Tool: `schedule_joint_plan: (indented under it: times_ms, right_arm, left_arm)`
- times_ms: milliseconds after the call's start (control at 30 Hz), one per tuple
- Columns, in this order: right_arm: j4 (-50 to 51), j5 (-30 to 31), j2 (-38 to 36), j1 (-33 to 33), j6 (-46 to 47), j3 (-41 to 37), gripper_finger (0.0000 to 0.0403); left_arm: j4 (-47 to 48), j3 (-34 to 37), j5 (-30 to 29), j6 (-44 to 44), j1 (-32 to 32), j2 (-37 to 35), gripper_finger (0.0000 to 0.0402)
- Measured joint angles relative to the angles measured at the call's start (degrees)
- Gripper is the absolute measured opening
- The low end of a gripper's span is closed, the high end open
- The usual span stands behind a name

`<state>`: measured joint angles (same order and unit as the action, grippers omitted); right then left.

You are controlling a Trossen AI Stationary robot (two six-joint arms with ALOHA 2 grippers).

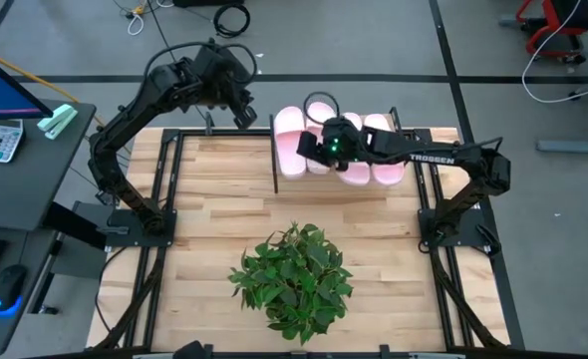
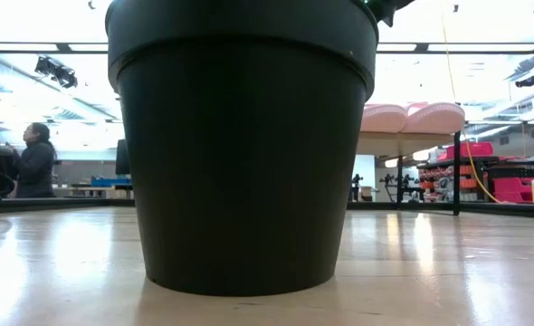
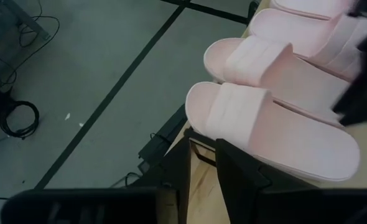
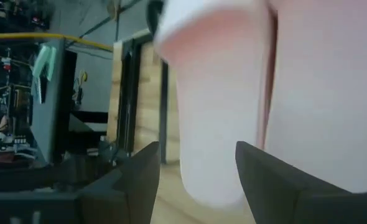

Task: Pick and place slides into the shelf
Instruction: Adjust the slide on the shelf

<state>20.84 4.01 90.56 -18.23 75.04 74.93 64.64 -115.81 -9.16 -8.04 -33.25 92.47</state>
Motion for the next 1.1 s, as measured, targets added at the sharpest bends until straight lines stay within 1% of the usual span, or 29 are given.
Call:
schedule_joint_plan:
  times_ms: [100,200,267,400,467,600,700,800,1000,1100]
  right_arm:
    - [0.02,0.14,-0.02,-2.10,-5.19,1.68,0.0215]
    - [0.38,-0.24,-0.02,-4.38,-14.64,5.07,0.0215]
    - [2.36,-0.55,-0.04,-5.82,-22.03,8.46,0.0214]
    - [16.05,0.65,-0.05,-8.43,-36.77,17.16,0.0214]
    - [23.37,1.89,-0.11,-9.29,-42.26,21.02,0.0214]
    - [36.26,2.32,-0.19,-9.79,-48.85,26.49,0.0214]
    - [41.70,2.66,-0.22,-9.73,-53.18,27.25,0.0214]
    - [41.93,3.02,-0.20,-10.03,-58.49,26.35,0.0214]
    - [38.03,2.91,-0.13,-12.62,-69.72,24.55,0.0214]
    - [35.84,2.74,-0.13,-14.85,-72.13,24.55,0.0213]
  left_arm:
    - [0.00,0.00,0.01,-0.01,0.82,0.00,0.0086]
    - [0.00,0.00,0.01,-0.01,1.59,0.00,0.0089]
    - [0.10,0.00,0.05,-0.05,2.00,0.00,0.0089]
    - [0.55,0.00,0.03,-0.09,2.14,0.00,0.0083]
    - [1.13,0.00,0.01,-0.09,2.14,0.00,0.0079]
    - [2.19,0.00,0.01,-0.16,2.07,0.00,0.0079]
    - [2.21,0.00,0.01,-0.31,2.09,0.00,0.0084]
    - [2.20,0.00,-0.01,-1.52,2.09,0.00,0.0089]
    - [2.05,0.00,-0.02,-4.73,2.11,0.00,0.0089]
    - [2.05,0.00,-0.03,-6.16,2.11,0.00,0.0084]
